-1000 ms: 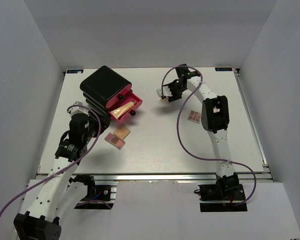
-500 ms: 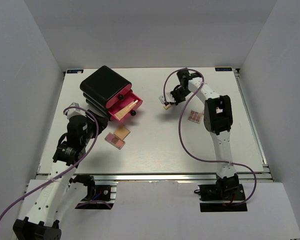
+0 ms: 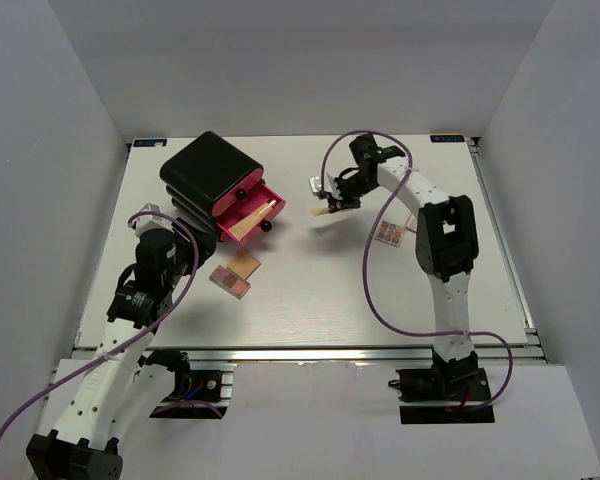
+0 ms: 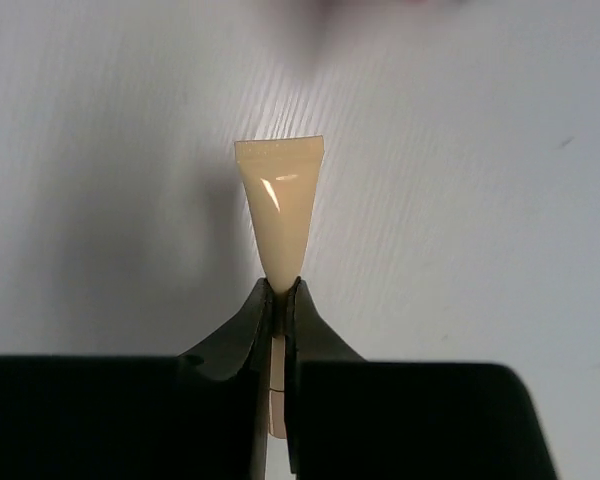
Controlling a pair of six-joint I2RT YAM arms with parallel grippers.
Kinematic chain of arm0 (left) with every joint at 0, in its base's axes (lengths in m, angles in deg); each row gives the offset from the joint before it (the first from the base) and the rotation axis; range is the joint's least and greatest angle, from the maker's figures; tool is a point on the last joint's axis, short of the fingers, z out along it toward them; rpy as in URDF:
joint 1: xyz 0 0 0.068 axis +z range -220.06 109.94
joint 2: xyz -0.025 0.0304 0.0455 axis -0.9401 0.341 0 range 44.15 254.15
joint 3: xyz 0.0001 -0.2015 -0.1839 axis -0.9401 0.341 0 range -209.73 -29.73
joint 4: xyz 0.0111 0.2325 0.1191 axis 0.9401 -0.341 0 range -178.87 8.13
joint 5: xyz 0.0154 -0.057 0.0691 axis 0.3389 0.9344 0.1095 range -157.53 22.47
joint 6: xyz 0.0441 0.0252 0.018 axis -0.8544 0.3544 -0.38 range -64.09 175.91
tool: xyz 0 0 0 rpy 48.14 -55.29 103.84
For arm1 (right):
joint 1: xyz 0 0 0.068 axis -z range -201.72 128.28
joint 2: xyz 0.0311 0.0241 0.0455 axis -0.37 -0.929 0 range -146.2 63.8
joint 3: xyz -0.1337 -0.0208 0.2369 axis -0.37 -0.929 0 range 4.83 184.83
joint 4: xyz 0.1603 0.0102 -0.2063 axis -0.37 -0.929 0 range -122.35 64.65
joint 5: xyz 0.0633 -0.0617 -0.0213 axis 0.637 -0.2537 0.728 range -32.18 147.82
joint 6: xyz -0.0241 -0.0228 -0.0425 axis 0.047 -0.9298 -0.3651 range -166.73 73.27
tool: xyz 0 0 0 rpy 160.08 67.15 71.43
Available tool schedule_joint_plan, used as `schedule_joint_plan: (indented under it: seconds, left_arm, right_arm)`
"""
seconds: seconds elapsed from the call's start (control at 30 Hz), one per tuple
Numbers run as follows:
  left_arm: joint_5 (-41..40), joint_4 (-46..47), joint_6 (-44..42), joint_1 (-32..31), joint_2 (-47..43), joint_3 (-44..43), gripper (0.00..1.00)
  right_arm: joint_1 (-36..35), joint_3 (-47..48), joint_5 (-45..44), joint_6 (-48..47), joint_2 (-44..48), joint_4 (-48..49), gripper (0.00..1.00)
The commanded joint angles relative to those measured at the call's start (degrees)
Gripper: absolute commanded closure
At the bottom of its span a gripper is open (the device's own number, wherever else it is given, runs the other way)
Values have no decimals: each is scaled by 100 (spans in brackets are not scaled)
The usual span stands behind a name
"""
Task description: Organize the makeup
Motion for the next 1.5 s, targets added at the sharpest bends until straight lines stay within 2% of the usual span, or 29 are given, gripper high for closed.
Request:
schedule_joint_plan:
  seconds: [0.0,0.1,0.27,0.5,0.73,0.8,1.0,1.1,1.2,1.23,1.27,1.3,1.33,1.37,1.4,1.47]
  left_arm:
    - [-73,112,-64,-15,-56,-152,36]
    - [-108,77,-64,-15,-144,-134,36]
    - [-143,6,-64,-15,-276,-73,36]
    - [-64,103,-81,-15,-224,-55,36]
    - [-64,24,-134,-15,-294,-108,36]
    - [-64,15,-125,-15,-337,-99,36]
    - [32,33,-204,-15,-285,-204,36]
    - [138,111,-239,-15,-232,-248,38]
    - [322,252,-265,-15,-118,-283,45]
    - [392,296,-274,-15,-22,-318,49]
    - [488,349,-292,-15,31,-336,62]
    - [681,445,-336,-15,101,-362,69]
    - [752,498,-353,-6,189,-415,75]
    - [997,560,-380,-6,381,-450,81]
    - [1278,673,-450,-15,505,-476,92]
    - [1543,771,-546,-41,873,-634,99]
  right_arm:
    - [-348,-295,887,808,1032,797,100]
    - [-585,-586,1125,1308,1551,1335,100]
    - [-1174,-894,1065,1556,2097,2092,100]
    - [-2202,-886,212,1652,1685,2829,100]
    - [-2493,-456,-588,1776,1052,3367,100]
    - [-2511,-306,-807,1768,859,3471,92]
    - [-2511,-410,-1212,1732,726,3753,55]
    - [-2502,-630,-1213,1837,910,3990,52]
    - [-2450,-754,-1151,2074,1077,4193,54]
    - [-2406,-745,-1090,2423,1182,4254,58]
    - [-2353,-745,-1055,2688,1235,4455,62]
    - [-2222,-745,-1002,2969,1297,4552,68]
    - [-2134,-797,-923,3537,1428,4649,93]
    - [-2063,-876,-931,3856,1516,4929,100]
    - [-1880,-1016,-957,4207,1613,5192,100]
    - [-1677,-1672,-1089,5358,1991,5755,100]
